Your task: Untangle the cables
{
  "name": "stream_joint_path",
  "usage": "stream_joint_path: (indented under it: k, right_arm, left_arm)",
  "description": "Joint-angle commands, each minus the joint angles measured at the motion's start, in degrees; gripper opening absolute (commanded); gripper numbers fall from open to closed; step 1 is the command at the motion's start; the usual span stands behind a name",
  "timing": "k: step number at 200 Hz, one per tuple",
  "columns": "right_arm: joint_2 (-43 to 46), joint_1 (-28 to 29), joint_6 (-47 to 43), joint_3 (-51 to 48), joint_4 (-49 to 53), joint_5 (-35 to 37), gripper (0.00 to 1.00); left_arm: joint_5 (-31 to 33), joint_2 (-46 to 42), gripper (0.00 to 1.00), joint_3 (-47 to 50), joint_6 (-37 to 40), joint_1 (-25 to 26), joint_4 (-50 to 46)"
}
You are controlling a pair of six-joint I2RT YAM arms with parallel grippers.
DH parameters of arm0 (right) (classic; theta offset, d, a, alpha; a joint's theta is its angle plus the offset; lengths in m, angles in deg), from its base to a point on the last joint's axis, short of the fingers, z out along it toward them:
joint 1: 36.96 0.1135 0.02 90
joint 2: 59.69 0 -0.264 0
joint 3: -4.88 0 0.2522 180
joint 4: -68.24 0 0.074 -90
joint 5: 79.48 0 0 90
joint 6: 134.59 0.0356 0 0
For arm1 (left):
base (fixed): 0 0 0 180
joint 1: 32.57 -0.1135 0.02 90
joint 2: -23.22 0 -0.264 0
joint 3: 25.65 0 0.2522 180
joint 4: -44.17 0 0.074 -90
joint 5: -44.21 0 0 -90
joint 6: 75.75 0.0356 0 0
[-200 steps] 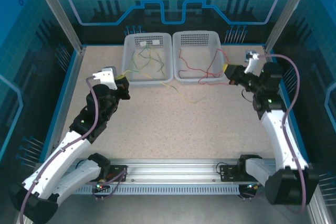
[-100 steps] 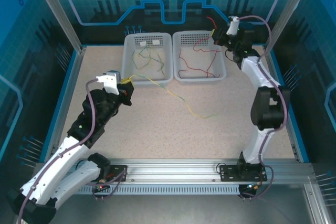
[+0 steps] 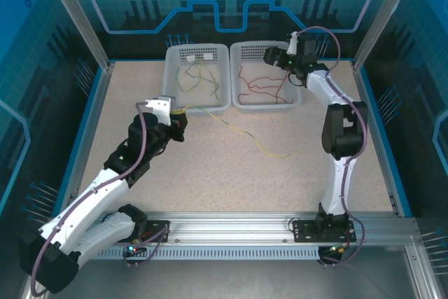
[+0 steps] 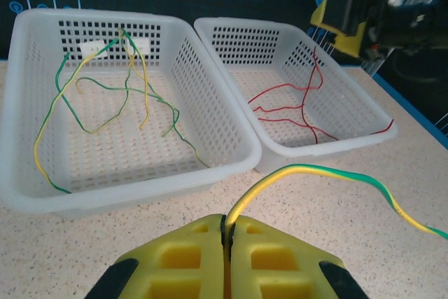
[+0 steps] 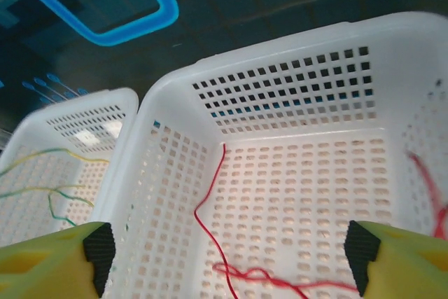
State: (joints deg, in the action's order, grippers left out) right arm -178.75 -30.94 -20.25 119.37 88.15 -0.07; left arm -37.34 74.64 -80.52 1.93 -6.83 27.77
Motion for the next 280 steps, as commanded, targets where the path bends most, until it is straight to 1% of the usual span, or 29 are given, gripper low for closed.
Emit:
stream_joint_path:
  k: [1,7,11,17,41,68,72,78,95,115,121,134,146,156,166,175,185,195,204,211,221,237,251,280]
  right_arm:
    - [13.0,1.8,-5.1,-5.3,1.8,5.7,0.90]
    - [16.0,2.1,-5.6,-7.7,1.8,6.4,0.90]
    - [18.1,2.4,-6.0,-9.3,1.8,6.8,0.93]
    - [22.1,2.6,-6.4,-12.0,1.7,6.8,0.94]
    - [35.8,4.3,-8.8,-23.8,0.4,4.0,0.94]
    - [49.3,7.0,-11.8,-36.4,-0.1,2.5,0.94]
    - [51.2,7.4,-12.3,-38.1,-0.2,2.7,0.98]
    - [54.1,7.8,-12.6,-40.7,-0.5,3.5,1.00]
    - [61.5,8.4,-13.9,-47.3,-1.4,4.1,1.00]
    - [68.4,8.8,-16.9,-54.6,-3.4,2.2,1.00]
    - [69.8,8.9,-17.3,-56.1,-3.5,2.4,1.00]
    - [72.7,8.9,-17.3,-59.0,-4.5,2.8,1.00]
    - [74.2,9.0,-17.0,-61.0,-5.3,3.0,1.00]
    - [74.6,8.9,-16.6,-61.7,-5.0,3.5,1.00]
    - [74.4,9.0,-16.3,-62.1,-4.8,3.7,1.00]
    - [74.1,9.0,-15.8,-62.3,-4.6,3.7,1.00]
    - [73.7,9.0,-15.6,-62.3,-4.8,3.5,1.00]
    - [73.4,9.0,-15.3,-62.1,-4.5,4.5,1.00]
    - [73.3,9.0,-15.2,-62.0,-4.2,5.3,1.00]
    - [73.3,9.0,-15.5,-61.8,-4.1,5.5,1.00]
    - [73.2,9.1,-15.8,-61.3,-3.5,6.2,1.00]
    - [73.3,9.0,-16.1,-61.1,-3.2,6.9,1.00]
    - [73.6,9.0,-15.8,-61.3,-3.2,6.3,1.00]
    - [74.0,9.0,-15.7,-62.2,-3.1,6.2,1.00]
  left_arm:
    - [-1.5,0.7,0.00,-2.6,-1.2,0.3,2.2]
    - [-1.9,1.0,0.00,-2.6,-1.2,0.2,2.7]
    - [-2.2,1.1,0.00,-2.8,-1.3,0.3,2.9]
    - [-2.4,1.4,0.00,-3.0,-1.2,0.3,3.1]
    - [-3.7,2.2,0.00,-4.5,-0.2,0.1,3.0]
    - [-8.3,2.6,0.00,-7.4,3.1,-0.7,1.4]
    - [-8.6,2.8,0.00,-8.5,3.5,-0.8,0.4]
    - [-8.6,3.1,0.00,-10.1,4.0,-1.1,-1.3]
    - [-9.4,4.1,0.00,-14.6,4.7,-2.9,-5.5]
    - [-8.8,5.2,0.00,-18.0,3.7,-5.9,-6.1]
    - [-6.8,5.6,0.00,-19.1,3.7,-6.4,-6.1]
    - [1.8,7.3,0.00,-21.7,3.6,-6.6,-6.2]
    - [8.4,9.6,0.00,-24.1,4.0,-7.1,-5.5]
    - [17.9,13.1,0.00,-28.3,2.9,-7.1,-8.4]
    - [25.4,16.3,0.00,-32.0,2.8,-7.0,-9.9]
    - [32.3,18.6,0.00,-33.5,3.4,-7.0,-8.2]
    - [37.5,20.8,0.00,-34.7,4.6,-7.3,-5.8]
    - [40.0,23.0,0.00,-35.9,6.7,-7.8,-2.5]
    - [42.6,25.2,0.00,-37.8,7.2,-8.4,-1.6]
    - [43.5,27.0,0.00,-39.7,8.3,-8.9,-1.1]
    - [45.8,30.2,0.00,-43.0,8.9,-9.9,-2.2]
    - [47.4,34.8,0.00,-48.2,10.2,-11.5,-4.9]
    - [49.8,38.4,0.00,-51.9,10.6,-12.2,-6.9]
    - [44.0,40.1,0.00,-50.9,9.0,-12.2,-5.3]
